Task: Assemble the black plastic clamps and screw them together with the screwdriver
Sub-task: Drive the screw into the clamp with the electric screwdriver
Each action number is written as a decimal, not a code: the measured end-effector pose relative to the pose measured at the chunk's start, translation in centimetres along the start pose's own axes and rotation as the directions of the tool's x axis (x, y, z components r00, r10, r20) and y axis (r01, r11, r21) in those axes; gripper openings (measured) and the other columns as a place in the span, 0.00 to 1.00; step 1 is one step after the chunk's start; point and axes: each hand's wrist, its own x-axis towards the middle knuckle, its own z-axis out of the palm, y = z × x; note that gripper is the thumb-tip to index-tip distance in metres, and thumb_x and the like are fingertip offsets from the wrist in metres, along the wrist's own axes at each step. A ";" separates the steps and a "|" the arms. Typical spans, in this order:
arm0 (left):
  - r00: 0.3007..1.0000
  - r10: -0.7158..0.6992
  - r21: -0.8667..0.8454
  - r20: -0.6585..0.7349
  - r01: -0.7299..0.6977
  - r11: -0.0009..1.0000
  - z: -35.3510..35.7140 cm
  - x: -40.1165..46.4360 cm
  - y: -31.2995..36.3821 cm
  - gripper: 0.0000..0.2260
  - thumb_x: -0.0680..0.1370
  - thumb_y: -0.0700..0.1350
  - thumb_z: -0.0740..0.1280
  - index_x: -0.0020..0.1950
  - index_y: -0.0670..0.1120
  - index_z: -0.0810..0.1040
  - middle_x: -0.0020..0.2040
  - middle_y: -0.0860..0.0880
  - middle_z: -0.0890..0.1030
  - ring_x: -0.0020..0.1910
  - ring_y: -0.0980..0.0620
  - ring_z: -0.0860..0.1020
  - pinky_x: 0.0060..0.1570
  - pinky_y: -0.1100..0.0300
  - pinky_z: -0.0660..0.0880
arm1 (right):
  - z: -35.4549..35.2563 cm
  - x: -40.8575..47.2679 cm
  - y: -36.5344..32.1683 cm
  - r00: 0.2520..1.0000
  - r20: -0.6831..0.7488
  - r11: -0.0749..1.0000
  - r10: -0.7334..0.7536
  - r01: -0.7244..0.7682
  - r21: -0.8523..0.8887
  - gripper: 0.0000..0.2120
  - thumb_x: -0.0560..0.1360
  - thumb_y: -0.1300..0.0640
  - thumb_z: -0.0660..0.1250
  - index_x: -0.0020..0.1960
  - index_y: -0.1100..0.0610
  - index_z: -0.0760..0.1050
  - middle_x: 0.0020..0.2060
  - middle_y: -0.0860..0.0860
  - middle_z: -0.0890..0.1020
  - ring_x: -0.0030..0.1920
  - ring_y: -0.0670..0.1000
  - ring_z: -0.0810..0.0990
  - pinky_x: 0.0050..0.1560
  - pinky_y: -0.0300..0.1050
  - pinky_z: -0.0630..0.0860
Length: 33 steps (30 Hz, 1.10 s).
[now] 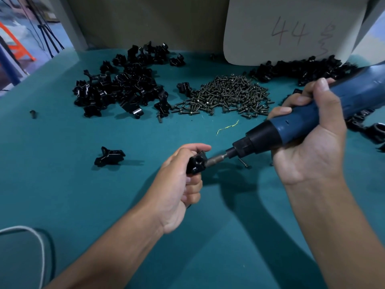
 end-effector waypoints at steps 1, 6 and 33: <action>1.000 0.004 0.001 0.001 -0.004 1.000 0.0 0.0 0.0 0.14 0.83 0.44 0.56 0.53 0.52 0.82 0.28 0.54 0.58 0.24 0.55 0.54 0.22 0.64 0.51 | 0.0 0.0 0.0 1.000 -0.001 1.000 0.002 -0.002 0.004 0.10 0.79 0.62 0.68 0.56 0.52 0.70 0.42 0.46 0.76 0.35 0.43 0.75 0.37 0.39 0.74; 0.999 -0.022 -0.014 0.040 0.023 1.000 -0.1 0.0 -0.1 0.14 0.83 0.45 0.56 0.53 0.53 0.82 0.28 0.54 0.57 0.24 0.55 0.52 0.23 0.64 0.50 | 0.0 0.0 -0.1 1.000 -0.010 1.000 0.008 -0.007 0.012 0.08 0.79 0.62 0.67 0.54 0.53 0.71 0.43 0.46 0.77 0.35 0.43 0.75 0.36 0.39 0.74; 0.825 0.555 0.176 -0.105 -0.533 0.827 -3.3 1.9 0.3 0.10 0.84 0.43 0.56 0.61 0.51 0.73 0.35 0.56 0.76 0.37 0.56 0.71 0.46 0.56 0.68 | -3.6 3.9 4.2 0.847 -0.492 0.547 0.201 -0.514 -0.661 0.17 0.77 0.45 0.72 0.57 0.56 0.75 0.52 0.53 0.83 0.51 0.55 0.82 0.57 0.52 0.76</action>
